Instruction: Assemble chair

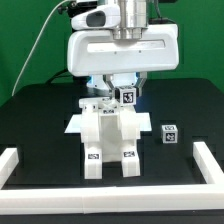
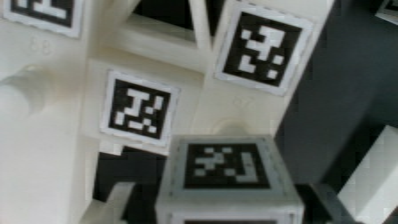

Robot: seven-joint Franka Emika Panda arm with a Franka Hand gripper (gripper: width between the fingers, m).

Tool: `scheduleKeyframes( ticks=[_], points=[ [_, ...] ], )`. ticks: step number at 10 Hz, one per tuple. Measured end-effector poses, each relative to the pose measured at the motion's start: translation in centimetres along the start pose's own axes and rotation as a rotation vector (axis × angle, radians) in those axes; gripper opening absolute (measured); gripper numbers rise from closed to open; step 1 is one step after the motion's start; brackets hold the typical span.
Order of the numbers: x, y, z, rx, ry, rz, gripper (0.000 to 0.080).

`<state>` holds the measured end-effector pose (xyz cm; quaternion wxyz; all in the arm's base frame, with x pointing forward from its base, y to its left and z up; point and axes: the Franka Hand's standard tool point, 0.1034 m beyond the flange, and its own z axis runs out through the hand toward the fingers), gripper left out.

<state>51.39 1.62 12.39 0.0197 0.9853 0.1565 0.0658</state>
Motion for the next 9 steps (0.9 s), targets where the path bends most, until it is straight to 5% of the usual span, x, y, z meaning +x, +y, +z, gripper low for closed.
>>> scheduleKeyframes(
  ticks=[9],
  points=[
    [0.05, 0.37, -0.02, -0.011, 0.025, -0.004, 0.0282]
  ],
)
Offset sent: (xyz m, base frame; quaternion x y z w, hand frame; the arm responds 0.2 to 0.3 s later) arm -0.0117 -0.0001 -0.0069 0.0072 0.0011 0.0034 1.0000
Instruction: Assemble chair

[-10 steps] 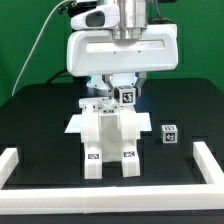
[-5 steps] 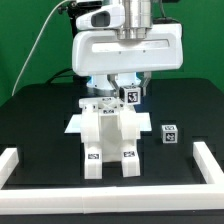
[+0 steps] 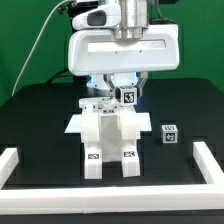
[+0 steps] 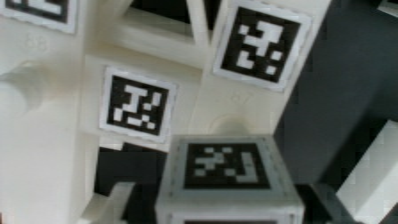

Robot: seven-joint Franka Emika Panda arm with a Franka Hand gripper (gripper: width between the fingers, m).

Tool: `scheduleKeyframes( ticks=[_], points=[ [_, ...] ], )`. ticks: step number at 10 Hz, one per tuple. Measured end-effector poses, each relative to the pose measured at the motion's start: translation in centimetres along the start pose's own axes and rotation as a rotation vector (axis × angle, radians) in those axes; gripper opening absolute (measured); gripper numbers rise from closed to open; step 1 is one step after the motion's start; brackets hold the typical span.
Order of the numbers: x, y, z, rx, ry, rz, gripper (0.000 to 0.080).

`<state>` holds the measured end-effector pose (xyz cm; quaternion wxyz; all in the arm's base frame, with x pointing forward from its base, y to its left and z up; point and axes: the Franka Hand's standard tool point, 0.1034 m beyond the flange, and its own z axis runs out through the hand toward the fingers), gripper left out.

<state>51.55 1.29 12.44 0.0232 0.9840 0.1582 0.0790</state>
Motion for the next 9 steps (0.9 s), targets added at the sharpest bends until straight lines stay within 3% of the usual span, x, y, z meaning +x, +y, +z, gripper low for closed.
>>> scheduleKeyframes(
  ticks=[6, 9],
  points=[
    [-0.1, -0.3, -0.1, 0.008, -0.014, 0.015, 0.0282],
    [-1.4, -0.5, 0.3, 0.013, -0.030, 0.014, 0.0282]
  ],
)
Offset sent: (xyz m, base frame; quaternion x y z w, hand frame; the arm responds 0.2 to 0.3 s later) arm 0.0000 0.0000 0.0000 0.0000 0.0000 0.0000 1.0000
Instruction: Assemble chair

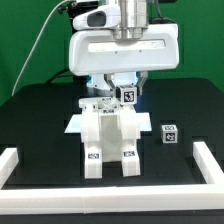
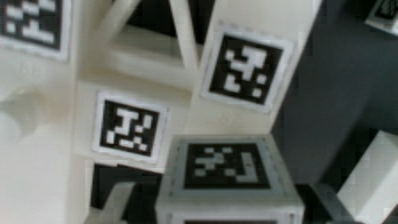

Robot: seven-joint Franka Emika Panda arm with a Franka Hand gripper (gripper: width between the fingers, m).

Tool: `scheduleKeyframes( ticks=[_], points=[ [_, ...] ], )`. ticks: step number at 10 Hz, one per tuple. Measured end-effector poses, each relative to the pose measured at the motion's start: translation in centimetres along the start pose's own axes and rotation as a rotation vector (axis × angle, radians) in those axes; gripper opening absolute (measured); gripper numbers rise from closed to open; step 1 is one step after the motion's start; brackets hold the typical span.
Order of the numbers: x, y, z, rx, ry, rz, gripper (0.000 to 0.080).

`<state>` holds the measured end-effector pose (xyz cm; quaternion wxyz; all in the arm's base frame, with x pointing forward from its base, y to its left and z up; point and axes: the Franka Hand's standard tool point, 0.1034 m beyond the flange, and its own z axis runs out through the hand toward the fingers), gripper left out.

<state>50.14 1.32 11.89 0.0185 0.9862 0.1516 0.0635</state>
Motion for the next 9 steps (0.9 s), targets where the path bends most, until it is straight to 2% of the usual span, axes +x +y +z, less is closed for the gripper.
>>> scheduleKeyframes(
  ticks=[3, 6, 9],
  points=[
    [0.3, 0.1, 0.3, -0.010, 0.014, -0.002, 0.0282],
    [1.4, 0.6, 0.4, -0.021, 0.027, -0.003, 0.0282],
    [1.6, 0.7, 0.4, -0.023, 0.031, -0.003, 0.0282]
  ],
)
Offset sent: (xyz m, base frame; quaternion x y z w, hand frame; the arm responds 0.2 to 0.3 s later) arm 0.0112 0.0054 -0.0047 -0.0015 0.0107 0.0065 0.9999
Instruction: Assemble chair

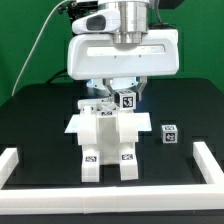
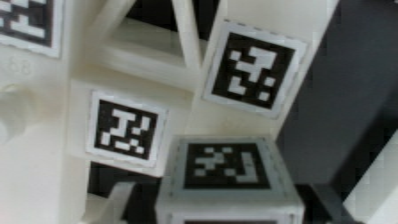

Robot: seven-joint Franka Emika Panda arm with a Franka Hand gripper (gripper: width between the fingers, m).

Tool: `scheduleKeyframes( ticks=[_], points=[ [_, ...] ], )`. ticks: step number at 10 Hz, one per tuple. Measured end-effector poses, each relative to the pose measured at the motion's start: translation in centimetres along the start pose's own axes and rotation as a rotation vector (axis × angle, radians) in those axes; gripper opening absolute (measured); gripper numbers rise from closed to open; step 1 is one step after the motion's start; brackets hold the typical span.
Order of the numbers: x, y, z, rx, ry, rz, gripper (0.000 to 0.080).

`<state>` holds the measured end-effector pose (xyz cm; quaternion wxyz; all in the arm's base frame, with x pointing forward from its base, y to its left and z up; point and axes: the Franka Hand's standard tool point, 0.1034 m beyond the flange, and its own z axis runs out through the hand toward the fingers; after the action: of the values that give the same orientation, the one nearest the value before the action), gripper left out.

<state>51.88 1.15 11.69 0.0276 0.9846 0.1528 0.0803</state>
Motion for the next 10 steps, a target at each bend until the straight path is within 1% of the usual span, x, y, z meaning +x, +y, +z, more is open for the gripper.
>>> scheduleKeyframes(
  ticks=[1, 2, 3, 4, 5, 6, 8, 9, 10],
  points=[
    [0.00, 0.00, 0.00, 0.000, 0.000, 0.000, 0.0282],
    [-0.04, -0.01, 0.03, 0.000, -0.001, 0.000, 0.0380],
    [-0.04, -0.01, 0.03, 0.000, -0.001, 0.000, 0.0518],
    [-0.05, -0.01, 0.03, 0.000, -0.001, 0.000, 0.0608],
    [-0.05, -0.01, 0.04, 0.000, -0.001, 0.000, 0.0608],
    [-0.06, -0.01, 0.04, 0.000, -0.001, 0.000, 0.0642],
    [-0.06, -0.02, 0.04, 0.000, -0.002, 0.000, 0.0648],
    [-0.41, -0.14, 0.11, 0.015, -0.028, 0.030, 0.0648],
    [-0.61, -0.28, -0.14, 0.061, -0.099, 0.094, 0.0649]
  ],
)
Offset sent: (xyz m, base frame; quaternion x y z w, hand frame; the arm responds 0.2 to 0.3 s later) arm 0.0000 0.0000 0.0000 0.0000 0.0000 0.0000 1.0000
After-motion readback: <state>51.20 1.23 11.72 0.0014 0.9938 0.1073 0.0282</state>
